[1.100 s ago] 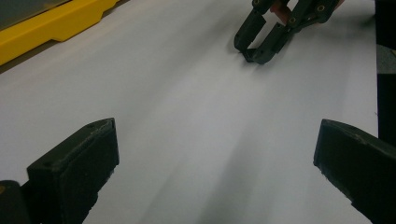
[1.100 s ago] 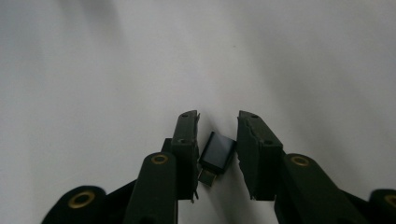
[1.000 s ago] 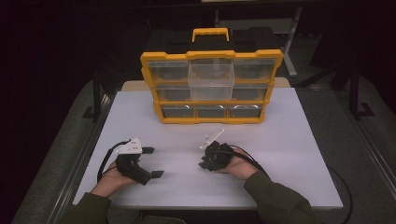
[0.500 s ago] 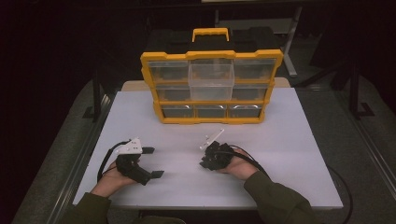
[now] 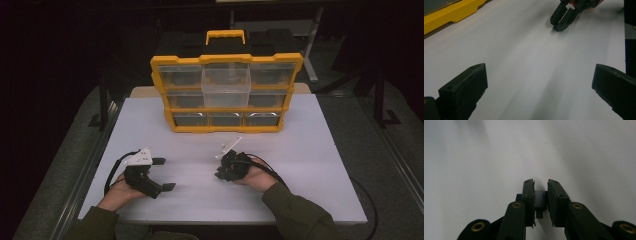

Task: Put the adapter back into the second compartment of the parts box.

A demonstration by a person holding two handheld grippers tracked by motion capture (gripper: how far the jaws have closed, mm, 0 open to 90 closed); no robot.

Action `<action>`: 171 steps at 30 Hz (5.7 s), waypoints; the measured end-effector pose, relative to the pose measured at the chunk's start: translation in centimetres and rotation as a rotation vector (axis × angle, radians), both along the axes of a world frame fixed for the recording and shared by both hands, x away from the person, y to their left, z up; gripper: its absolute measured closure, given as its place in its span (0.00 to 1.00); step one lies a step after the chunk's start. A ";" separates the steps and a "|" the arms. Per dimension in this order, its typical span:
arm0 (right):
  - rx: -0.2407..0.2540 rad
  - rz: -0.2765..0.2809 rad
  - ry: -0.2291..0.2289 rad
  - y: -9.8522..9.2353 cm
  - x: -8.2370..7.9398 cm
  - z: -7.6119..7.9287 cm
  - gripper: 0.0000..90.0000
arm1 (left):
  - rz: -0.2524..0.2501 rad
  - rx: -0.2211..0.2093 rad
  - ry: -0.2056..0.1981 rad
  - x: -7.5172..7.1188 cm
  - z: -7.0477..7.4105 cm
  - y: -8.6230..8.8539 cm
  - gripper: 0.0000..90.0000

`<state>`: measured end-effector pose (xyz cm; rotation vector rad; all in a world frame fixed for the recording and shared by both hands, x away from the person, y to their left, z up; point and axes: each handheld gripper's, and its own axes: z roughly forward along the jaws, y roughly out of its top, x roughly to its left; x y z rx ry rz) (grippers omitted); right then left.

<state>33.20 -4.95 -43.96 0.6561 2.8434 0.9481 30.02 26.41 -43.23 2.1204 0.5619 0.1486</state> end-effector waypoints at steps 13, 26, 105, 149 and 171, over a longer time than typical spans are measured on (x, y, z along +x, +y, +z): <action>0.014 -0.019 -0.009 -2.1 -0.2 1.6 0.83 | 0.004 -0.001 0.001 0.0 -0.1 0.1 0.00; 0.025 -0.049 -0.019 -4.9 -0.7 3.0 0.83 | 0.009 0.001 0.002 0.1 -0.1 0.1 0.00; 0.076 -0.137 -0.080 -11.5 3.3 19.7 0.83 | 0.006 0.000 0.001 0.2 -0.2 0.1 0.00; 0.156 -0.101 -0.162 -7.7 7.9 28.9 0.83 | 0.005 -0.004 0.016 0.4 -0.3 -0.1 0.00; 0.115 -0.088 -0.118 -4.3 10.0 27.0 0.73 | 0.001 -0.006 0.010 0.1 -0.2 0.0 0.00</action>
